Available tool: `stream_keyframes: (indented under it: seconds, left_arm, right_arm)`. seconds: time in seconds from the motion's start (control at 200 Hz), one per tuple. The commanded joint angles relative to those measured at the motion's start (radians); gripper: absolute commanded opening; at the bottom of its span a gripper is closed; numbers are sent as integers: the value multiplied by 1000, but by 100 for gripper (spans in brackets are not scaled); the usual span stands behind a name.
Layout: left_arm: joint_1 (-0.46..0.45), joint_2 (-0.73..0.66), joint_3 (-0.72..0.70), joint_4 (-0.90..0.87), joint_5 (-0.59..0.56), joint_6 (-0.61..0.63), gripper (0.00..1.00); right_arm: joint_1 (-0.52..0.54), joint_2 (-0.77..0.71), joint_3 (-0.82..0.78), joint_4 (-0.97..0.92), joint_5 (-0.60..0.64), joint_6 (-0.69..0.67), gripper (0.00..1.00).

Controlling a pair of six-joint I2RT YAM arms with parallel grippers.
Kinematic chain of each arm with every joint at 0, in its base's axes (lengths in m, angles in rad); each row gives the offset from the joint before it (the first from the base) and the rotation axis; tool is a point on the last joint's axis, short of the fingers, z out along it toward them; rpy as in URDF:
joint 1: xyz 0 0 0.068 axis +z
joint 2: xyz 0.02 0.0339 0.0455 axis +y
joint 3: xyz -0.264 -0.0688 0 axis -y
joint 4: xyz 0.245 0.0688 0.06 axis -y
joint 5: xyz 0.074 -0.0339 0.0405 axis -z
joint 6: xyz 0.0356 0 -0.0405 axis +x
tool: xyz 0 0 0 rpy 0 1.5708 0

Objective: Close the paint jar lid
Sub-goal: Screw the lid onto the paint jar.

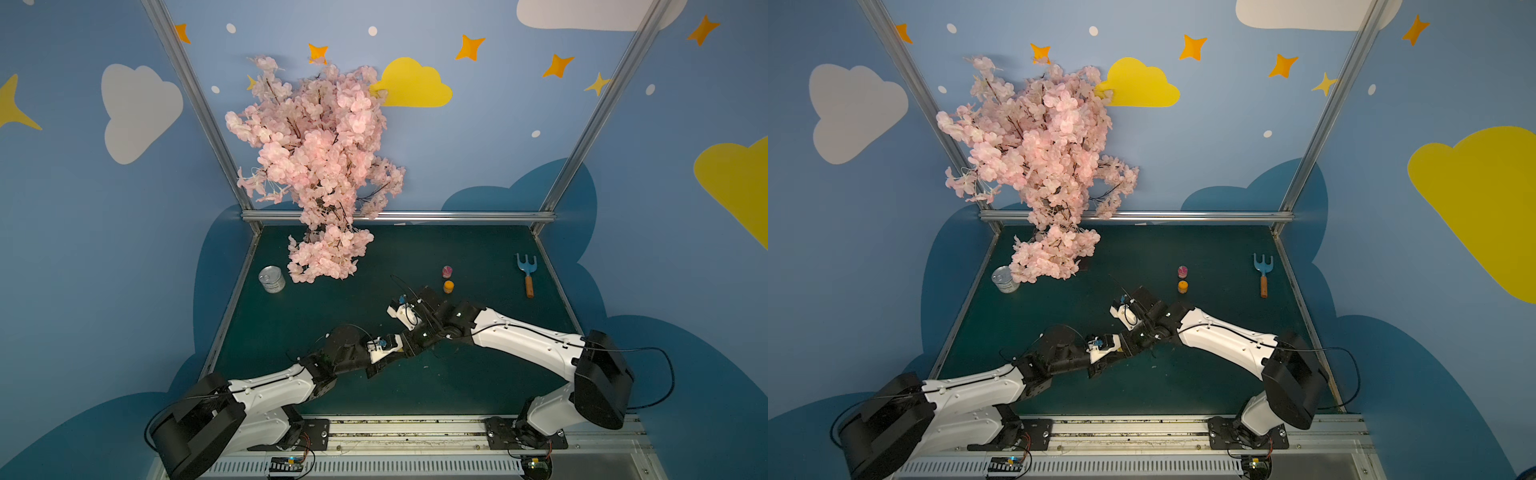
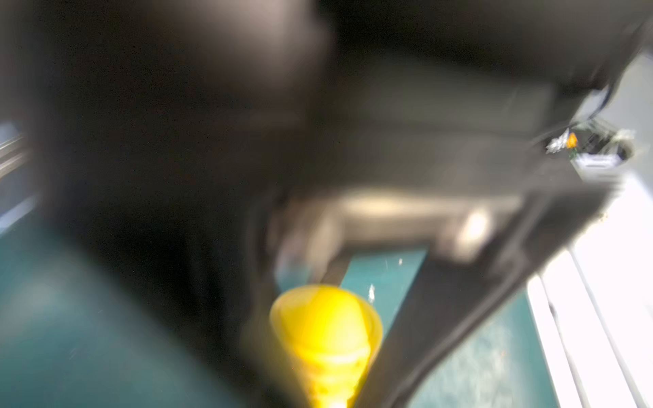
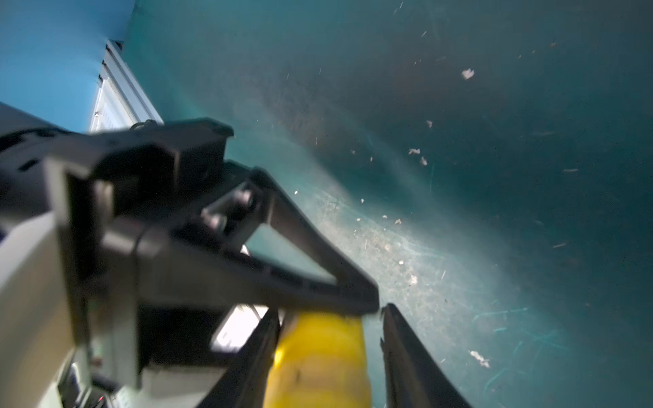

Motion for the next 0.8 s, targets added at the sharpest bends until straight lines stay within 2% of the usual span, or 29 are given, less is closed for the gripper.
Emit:
stream_keyframes:
  seconds: [0.0, 0.19, 0.451, 0.611, 0.796]
  left_arm:
    - [-1, 5, 70, 176, 57, -7, 32]
    - [9, 53, 91, 161, 55, -8, 32]
    - [17, 92, 112, 139, 46, -12, 32]
    - [19, 128, 128, 132, 35, -15, 32]
    - [21, 153, 136, 142, 45, -26, 32]
  right_arm:
    - [9, -35, -36, -52, 66, -16, 52]
    - [6, -148, -73, -61, 138, -17, 66]
    - [0, -353, -164, -54, 259, 43, 69]
    - [0, -504, -293, 110, 207, -23, 72]
    - [-3, -620, -340, 127, 235, -17, 74]
